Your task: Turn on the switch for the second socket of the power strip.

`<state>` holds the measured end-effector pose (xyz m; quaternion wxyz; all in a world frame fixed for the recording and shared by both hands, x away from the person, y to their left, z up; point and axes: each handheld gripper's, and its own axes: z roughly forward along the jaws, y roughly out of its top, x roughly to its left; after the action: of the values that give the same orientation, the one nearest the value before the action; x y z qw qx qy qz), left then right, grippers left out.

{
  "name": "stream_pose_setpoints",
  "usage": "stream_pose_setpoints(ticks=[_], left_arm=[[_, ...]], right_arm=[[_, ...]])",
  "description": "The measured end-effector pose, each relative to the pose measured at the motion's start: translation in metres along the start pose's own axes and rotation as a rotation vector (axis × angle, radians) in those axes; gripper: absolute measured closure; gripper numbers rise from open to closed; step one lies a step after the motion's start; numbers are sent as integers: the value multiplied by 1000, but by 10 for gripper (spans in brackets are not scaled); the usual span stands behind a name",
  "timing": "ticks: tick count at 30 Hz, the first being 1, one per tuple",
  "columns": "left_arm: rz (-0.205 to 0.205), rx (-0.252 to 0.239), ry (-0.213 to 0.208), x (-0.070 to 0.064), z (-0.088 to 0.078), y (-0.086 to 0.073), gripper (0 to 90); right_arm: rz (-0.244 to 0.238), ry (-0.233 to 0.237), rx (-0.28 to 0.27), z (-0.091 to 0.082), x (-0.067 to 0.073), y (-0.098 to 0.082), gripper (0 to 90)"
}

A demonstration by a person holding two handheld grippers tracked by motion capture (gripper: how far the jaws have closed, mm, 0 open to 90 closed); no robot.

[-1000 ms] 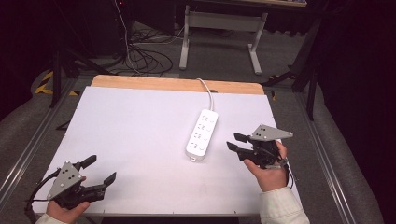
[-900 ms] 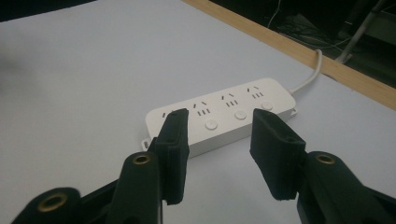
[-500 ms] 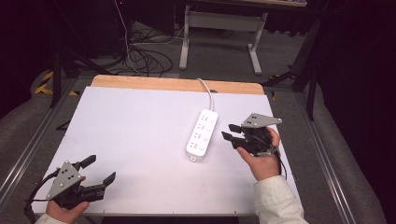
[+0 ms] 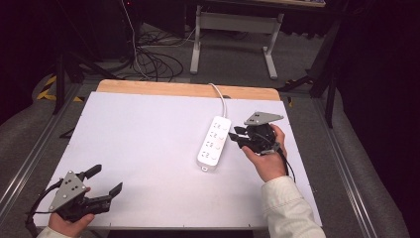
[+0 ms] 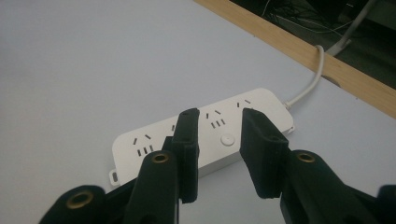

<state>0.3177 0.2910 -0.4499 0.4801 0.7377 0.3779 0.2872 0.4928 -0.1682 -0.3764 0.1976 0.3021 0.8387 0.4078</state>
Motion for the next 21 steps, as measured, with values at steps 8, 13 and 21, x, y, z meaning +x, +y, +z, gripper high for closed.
stream_pose_setpoints(ticks=[8,13,21], left_arm=[[-1,2,4,0,-1,-1,159],[-11,0,15,1,-5,-3,159],[-7,2,28,0,-7,-3,159]], right_arm=[[29,0,8,19,-10,-1,754],[30,13,18,28,-14,-2,853],[27,30,18,41,-19,-4,900]])
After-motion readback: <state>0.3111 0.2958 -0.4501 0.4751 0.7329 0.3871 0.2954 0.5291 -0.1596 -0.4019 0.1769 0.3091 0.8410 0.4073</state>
